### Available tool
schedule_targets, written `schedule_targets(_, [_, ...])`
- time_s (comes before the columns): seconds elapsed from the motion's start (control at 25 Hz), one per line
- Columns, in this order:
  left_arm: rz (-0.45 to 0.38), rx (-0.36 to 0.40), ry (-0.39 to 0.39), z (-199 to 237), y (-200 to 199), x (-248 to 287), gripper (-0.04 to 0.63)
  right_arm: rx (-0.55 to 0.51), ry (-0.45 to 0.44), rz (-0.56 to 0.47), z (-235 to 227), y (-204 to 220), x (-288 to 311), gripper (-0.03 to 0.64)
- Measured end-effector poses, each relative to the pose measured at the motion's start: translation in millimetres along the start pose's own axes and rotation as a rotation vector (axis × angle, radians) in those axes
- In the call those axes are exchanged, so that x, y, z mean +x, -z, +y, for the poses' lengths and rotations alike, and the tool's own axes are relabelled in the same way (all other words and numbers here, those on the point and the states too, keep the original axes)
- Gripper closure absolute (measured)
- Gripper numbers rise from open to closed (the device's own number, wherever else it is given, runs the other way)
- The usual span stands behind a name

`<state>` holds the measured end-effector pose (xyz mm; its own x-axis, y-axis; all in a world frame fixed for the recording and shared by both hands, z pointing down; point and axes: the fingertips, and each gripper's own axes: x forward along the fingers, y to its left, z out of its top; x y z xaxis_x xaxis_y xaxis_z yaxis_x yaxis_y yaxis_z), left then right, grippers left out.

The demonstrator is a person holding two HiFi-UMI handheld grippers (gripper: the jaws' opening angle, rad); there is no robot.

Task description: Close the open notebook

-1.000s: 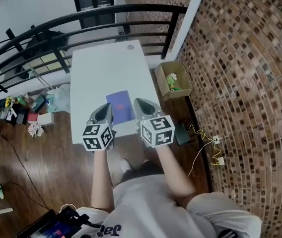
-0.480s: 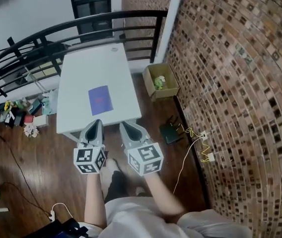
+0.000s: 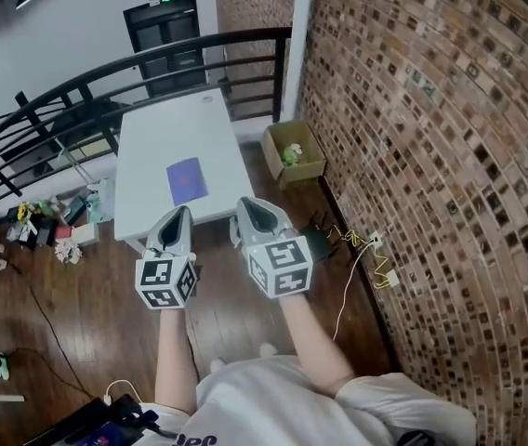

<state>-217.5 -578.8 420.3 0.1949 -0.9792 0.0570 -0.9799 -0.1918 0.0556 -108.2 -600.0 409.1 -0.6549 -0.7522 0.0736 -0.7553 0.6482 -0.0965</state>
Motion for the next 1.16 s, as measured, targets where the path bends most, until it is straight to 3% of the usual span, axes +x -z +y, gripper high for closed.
schedule_targets(0.24, [-0.041,0.048,-0.025,26.4,-27.6,-38.5,0.578,-0.030,-0.016,-0.058,36.2,-29.4,11.8,0.626])
schedule_targets(0.4, [-0.024,-0.004,-0.120,66.4,-19.2,-62.8,0.578,-0.074,-0.123,-0.033,94.1,-17.0,19.1,0.626])
schedule_targets(0.6, [-0.034,-0.044,-0.143,97.0,-18.6,-93.2,0.578,-0.154,-0.187,-0.028,152.5,-19.6,21.8,0.626])
schedule_targets(1.16, [-0.038,-0.051,-0.130,120.0,-17.7,-100.7,0.578,-0.179,-0.171,-0.026,172.4,-21.3,37.3,0.626])
